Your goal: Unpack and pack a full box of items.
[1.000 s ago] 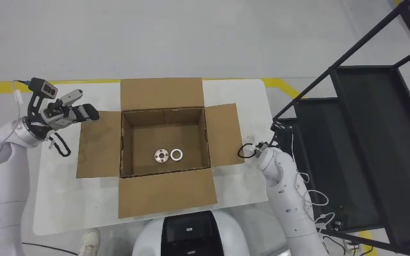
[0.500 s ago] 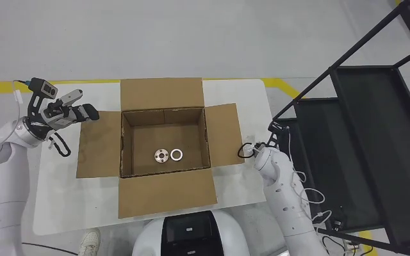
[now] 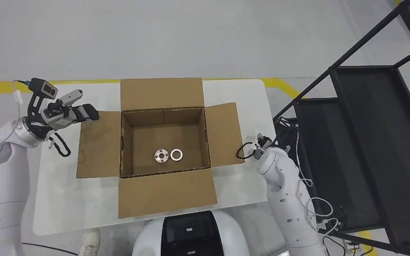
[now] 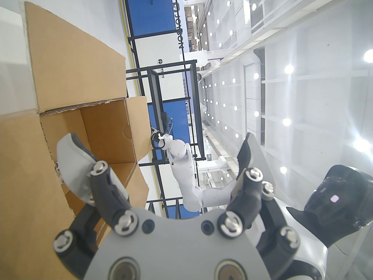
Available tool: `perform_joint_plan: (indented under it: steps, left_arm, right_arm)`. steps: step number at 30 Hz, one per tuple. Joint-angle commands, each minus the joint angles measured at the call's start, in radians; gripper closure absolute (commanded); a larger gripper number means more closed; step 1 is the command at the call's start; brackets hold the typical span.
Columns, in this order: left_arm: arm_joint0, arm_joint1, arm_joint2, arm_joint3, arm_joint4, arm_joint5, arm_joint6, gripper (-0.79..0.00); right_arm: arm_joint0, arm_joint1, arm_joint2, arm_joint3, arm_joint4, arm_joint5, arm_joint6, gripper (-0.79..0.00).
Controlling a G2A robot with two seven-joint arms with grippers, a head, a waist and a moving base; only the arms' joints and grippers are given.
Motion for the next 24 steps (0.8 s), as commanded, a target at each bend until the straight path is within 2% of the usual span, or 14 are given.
perform_joint_plan:
  steps: [1, 9, 12, 15, 19, 24]
  left_arm:
    - [0.000, 0.000, 0.000, 0.000, 0.000, 0.000, 0.000, -0.785]
    - [0.000, 0.000, 0.000, 0.000, 0.000, 0.000, 0.000, -0.785]
    - [0.000, 0.000, 0.000, 0.000, 0.000, 0.000, 0.000, -0.785]
    - [0.000, 0.000, 0.000, 0.000, 0.000, 0.000, 0.000, -0.785]
    - [0.000, 0.000, 0.000, 0.000, 0.000, 0.000, 0.000, -0.785]
    - [0.000, 0.000, 0.000, 0.000, 0.000, 0.000, 0.000, -0.785]
  right_arm:
    - [-0.016, -0.001, 0.001, -0.044, 0.003, 0.004, -0.023, -0.785]
    - [-0.072, -0.005, -0.031, -0.219, -0.010, -0.029, -0.105, -0.785]
    - [-0.098, -0.006, -0.065, -0.304, -0.031, -0.072, -0.143, -0.785]
    - [-0.129, -0.004, -0.112, -0.381, -0.078, -0.141, -0.171, -0.785]
    - [-0.151, 0.002, -0.182, -0.469, -0.095, -0.315, -0.168, -0.785]
    - [-0.125, 0.008, -0.287, -0.518, -0.129, -0.500, -0.072, -0.785]
